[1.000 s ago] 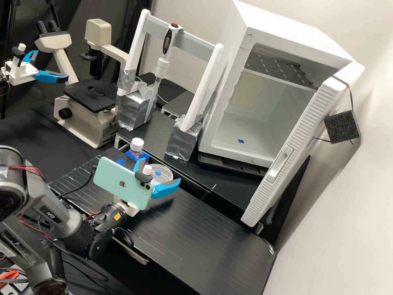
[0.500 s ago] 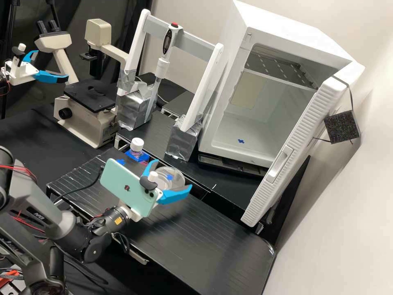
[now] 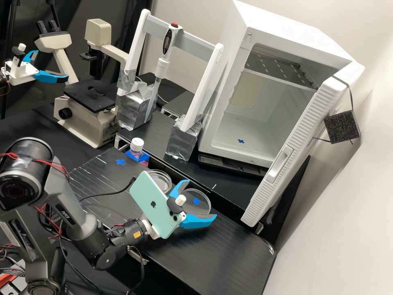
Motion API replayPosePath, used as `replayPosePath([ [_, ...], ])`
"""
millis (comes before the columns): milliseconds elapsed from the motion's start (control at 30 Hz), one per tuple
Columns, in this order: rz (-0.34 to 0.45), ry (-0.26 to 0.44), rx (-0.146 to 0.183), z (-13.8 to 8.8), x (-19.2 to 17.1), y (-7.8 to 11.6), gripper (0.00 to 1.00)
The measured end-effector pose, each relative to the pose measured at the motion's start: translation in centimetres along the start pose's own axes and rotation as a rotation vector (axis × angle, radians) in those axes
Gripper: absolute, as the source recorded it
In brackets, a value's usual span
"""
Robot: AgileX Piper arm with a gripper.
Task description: Open the lid
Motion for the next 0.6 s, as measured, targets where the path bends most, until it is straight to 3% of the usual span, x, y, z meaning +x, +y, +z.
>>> replayPosePath([
  [233,-0.034,-0.014,-0.086,0.2,0.8,-1.2,0.00],
  [367,-0.046,-0.018,-0.119,0.3,1.0,-1.6,0.00],
  [400,-0.050,-0.020,-0.124,0.3,1.1,-1.7,1.00],
  [433,-0.049,-0.020,-0.122,0.3,1.1,-1.7,1.00],
  [467,-0.047,-0.024,-0.120,0.4,1.1,-1.7,0.00],
  [600,-0.047,-0.020,-0.125,0.3,1.1,-1.8,0.00],
])
